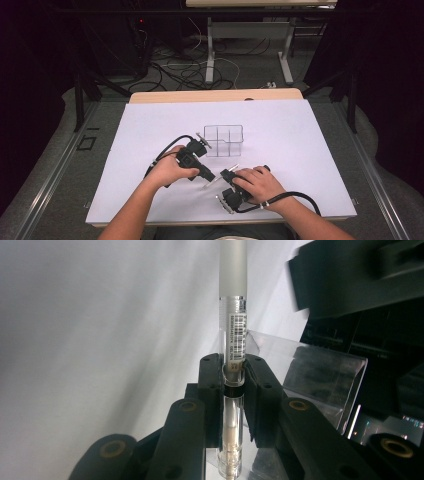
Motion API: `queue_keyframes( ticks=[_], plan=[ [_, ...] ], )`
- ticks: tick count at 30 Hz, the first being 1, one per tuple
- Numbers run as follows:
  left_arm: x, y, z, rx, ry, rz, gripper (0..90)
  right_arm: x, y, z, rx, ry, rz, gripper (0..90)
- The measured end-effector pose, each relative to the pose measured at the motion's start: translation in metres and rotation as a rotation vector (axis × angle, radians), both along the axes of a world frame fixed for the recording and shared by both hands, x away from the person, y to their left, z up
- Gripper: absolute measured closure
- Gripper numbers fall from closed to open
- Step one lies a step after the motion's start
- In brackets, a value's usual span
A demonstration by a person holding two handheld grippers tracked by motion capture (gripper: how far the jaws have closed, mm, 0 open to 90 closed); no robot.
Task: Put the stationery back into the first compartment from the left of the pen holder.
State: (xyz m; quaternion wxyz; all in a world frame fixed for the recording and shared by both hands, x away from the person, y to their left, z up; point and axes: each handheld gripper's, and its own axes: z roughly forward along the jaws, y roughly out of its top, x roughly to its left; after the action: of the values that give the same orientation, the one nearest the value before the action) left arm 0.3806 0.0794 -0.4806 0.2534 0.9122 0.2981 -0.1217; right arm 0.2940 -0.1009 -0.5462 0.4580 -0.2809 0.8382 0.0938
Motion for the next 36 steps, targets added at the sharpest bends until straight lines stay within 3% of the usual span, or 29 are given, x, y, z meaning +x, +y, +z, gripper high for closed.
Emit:
queue_keyframes(
  ticks=[3,6,8,9,12,14,18,21,23,26,27,29,30,31,34,36],
  plan=[
    [0.002,0.017,0.004,-0.013,-0.045,0.070,54.7,0.004,-0.001,0.004,0.033,0.018,-0.014,79.8],
    [0.008,0.041,0.003,-0.082,-0.115,0.143,51.3,0.007,-0.003,0.010,0.065,0.012,-0.021,79.8],
    [0.011,0.052,0.000,-0.118,-0.141,0.204,50.1,0.009,-0.005,0.014,0.117,0.035,-0.033,79.8],
    [0.013,0.060,-0.002,-0.127,-0.178,0.236,48.8,0.010,-0.006,0.017,0.148,0.042,-0.037,79.8],
    [0.018,0.076,-0.008,-0.137,-0.226,0.316,43.9,0.019,-0.009,0.026,0.331,0.104,-0.078,79.8],
    [0.021,0.082,-0.012,-0.156,-0.242,0.352,41.4,0.029,-0.011,0.035,0.446,0.177,-0.115,79.8],
    [0.025,0.092,-0.014,-0.128,-0.258,0.377,39.6,0.043,-0.013,0.043,0.549,0.247,-0.166,79.8],
    [0.029,0.096,-0.017,-0.135,-0.240,0.407,38.4,0.050,-0.010,0.048,0.640,0.310,-0.201,79.8],
    [0.031,0.098,-0.018,-0.139,-0.219,0.443,32.3,0.055,-0.009,0.052,0.703,0.355,-0.227,79.8],
    [0.032,0.102,-0.019,-0.139,-0.254,0.453,27.3,0.063,-0.006,0.061,0.800,0.404,-0.252,79.8],
    [0.032,0.103,-0.020,-0.147,-0.247,0.462,23.3,0.067,-0.005,0.064,0.834,0.426,-0.255,79.8],
    [0.034,0.104,-0.020,-0.134,-0.273,0.462,18.3,0.072,-0.003,0.072,0.907,0.460,-0.270,79.8],
    [0.033,0.103,-0.021,-0.122,-0.288,0.485,15.2,0.075,-0.002,0.075,0.947,0.481,-0.279,79.8],
    [0.034,0.104,-0.022,-0.096,-0.305,0.468,14.4,0.078,-0.001,0.078,0.981,0.499,-0.287,79.8],
    [0.035,0.103,-0.024,-0.085,-0.334,0.463,2.7,0.089,0.001,0.085,1.060,0.543,-0.315,79.8],
    [0.034,0.104,-0.023,-0.069,-0.340,0.466,0.2,0.096,0.002,0.087,1.113,0.553,-0.347,79.7]
  ],
)
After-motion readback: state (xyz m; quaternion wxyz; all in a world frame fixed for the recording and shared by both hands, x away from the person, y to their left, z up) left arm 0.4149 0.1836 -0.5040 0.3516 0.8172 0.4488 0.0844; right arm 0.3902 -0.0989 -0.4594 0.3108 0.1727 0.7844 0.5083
